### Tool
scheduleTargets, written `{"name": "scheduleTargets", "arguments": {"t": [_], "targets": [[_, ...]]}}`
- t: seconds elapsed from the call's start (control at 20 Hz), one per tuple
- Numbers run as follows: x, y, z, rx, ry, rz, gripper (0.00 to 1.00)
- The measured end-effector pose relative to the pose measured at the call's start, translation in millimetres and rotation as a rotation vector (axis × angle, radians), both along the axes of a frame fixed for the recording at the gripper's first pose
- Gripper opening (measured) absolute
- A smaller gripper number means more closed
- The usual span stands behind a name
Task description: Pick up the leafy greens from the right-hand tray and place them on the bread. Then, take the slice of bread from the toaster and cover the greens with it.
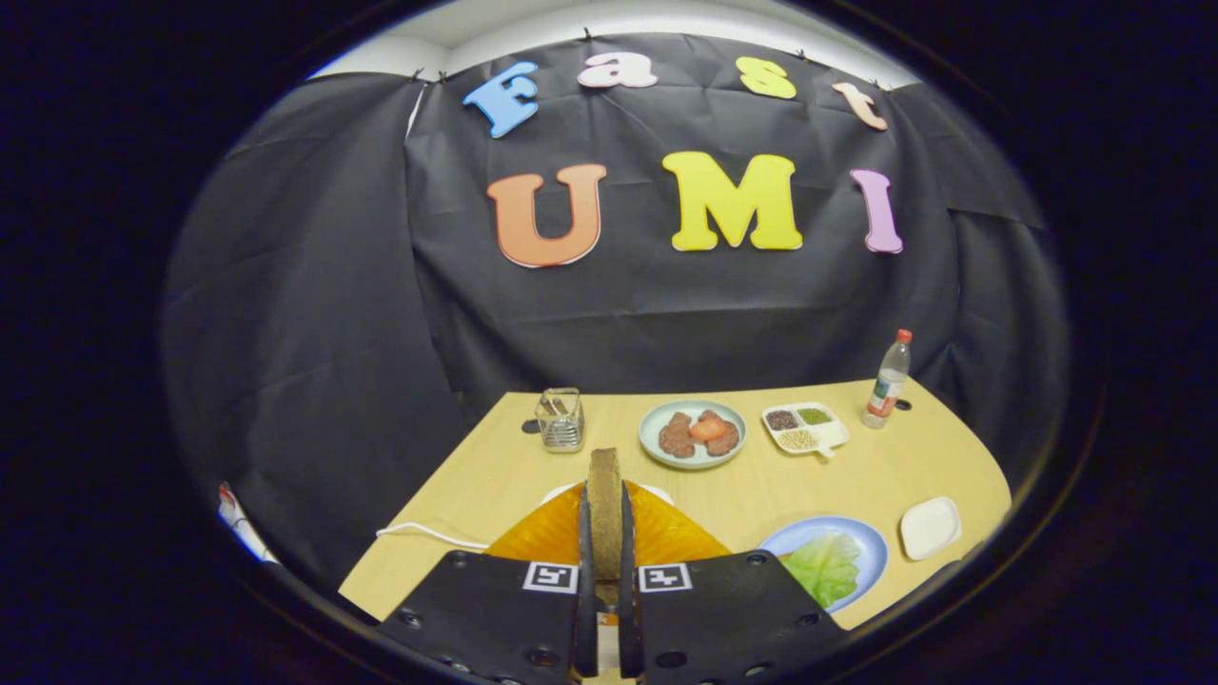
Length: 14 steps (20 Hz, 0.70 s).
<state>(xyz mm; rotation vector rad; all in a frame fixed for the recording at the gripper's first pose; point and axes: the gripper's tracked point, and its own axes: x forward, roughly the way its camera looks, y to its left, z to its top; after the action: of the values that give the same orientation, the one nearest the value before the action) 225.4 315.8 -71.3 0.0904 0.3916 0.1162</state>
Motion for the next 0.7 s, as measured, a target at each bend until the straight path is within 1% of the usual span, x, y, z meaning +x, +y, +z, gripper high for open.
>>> {"name": "scheduleTargets", "arguments": {"t": [0.1, 0.2, 0.35, 0.45, 0.55, 0.7], "targets": [[-6, 0, 23, 0.005, -0.030, 0.014, 0.09], [-11, -11, 43, -0.006, -0.071, -0.005, 0.09], [-18, -23, 52, -0.017, -0.100, -0.012, 0.09], [-19, -38, 46, -0.024, -0.108, -0.037, 0.09], [-18, -59, 34, -0.038, -0.107, -0.082, 0.08], [-17, -84, 1, -0.024, -0.065, -0.130, 0.08]]}}
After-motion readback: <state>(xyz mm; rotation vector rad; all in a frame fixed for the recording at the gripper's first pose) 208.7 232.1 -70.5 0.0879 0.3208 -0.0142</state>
